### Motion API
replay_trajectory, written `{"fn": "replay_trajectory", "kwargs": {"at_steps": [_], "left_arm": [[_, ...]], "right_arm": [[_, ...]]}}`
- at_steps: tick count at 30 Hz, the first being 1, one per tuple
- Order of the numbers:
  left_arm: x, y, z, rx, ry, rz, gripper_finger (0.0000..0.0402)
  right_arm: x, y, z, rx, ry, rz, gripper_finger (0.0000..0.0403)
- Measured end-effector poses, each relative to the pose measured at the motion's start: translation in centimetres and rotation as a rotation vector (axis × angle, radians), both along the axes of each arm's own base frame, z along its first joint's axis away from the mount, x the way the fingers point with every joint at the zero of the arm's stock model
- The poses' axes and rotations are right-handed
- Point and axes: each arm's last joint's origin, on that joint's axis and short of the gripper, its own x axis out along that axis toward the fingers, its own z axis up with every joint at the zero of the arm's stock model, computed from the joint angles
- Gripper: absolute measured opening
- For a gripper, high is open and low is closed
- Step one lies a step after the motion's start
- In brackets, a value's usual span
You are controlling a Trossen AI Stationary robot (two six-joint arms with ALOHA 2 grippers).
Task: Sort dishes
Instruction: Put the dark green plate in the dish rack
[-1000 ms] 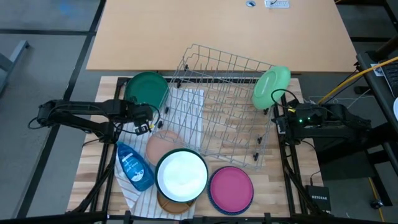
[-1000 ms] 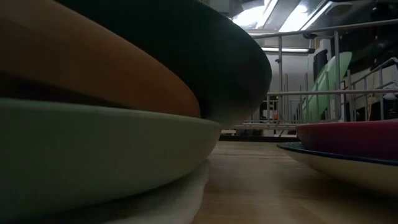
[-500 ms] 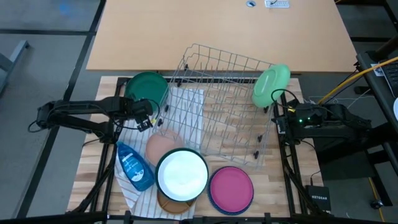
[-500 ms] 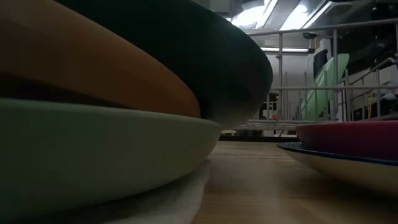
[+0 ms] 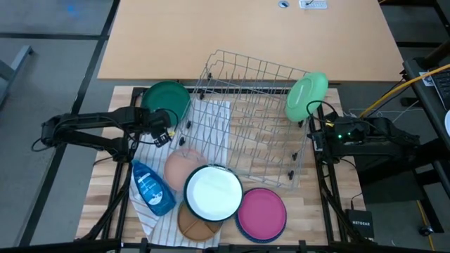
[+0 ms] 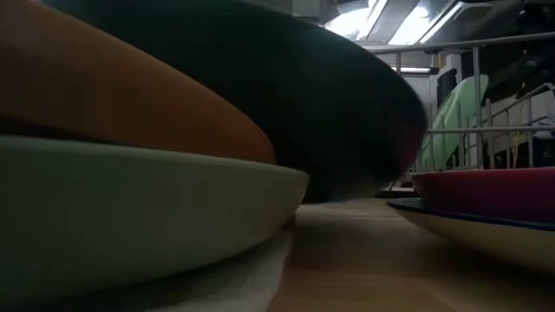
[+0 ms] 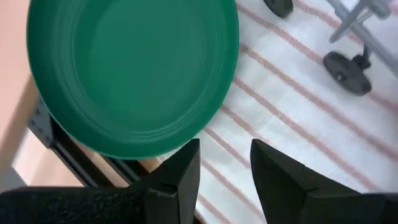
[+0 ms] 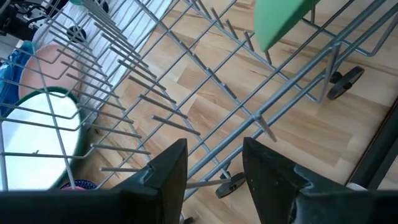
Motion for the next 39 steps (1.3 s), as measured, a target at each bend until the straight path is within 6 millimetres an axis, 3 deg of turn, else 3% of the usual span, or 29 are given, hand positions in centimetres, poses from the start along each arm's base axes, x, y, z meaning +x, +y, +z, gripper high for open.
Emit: {"fn": "replay_trajectory", "kwargs": {"at_steps": [9,17,23,31,39], "left_arm": [[-0.8,2.1,0.5,0.046,-0.154,0.33,0.0131],[-1.7,7.1,1.3,0.164,-0.403,0.66,0.0131],[-3.1,10.6,0.8,0.208,-0.413,0.816,0.0131],[-2.6,10.6,0.5,0.212,-0.437,0.855,0.0131],[-2.0,11.8,-1.4,0.149,-0.415,0.964,0.0131]], "right_arm": [[0.0,0.0,0.0,-0.001,0.0,0.001,0.0158],[0.0,0.0,0.0,-0.002,0.0,0.001,0.0158],[0.0,0.0,0.0,-0.019,0.007,0.02,0.0158],[0.0,0.0,0.0,-0.019,0.01,0.021,0.0158],[0.0,0.0,0.0,-0.019,0.01,0.021,0.0158]]}}
